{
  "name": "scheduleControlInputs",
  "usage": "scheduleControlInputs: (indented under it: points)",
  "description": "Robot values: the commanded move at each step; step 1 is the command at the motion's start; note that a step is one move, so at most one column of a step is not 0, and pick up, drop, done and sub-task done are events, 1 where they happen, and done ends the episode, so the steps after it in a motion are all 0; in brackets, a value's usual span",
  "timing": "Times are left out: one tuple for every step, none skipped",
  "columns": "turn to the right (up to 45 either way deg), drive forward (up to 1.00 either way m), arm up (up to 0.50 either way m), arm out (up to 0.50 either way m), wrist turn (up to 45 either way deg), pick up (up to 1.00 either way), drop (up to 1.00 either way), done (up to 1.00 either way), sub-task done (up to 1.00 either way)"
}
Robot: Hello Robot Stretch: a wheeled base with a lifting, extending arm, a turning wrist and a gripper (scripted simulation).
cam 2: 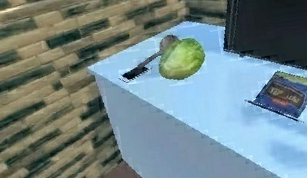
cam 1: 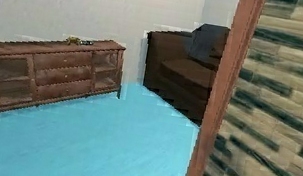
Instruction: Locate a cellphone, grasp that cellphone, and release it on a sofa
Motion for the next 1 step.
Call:
scheduleControlInputs:
  points:
    - [45.0, 0.0, 0.0, 0.0, 0.0, 0.0, 0.0, 0.0, 0.0]
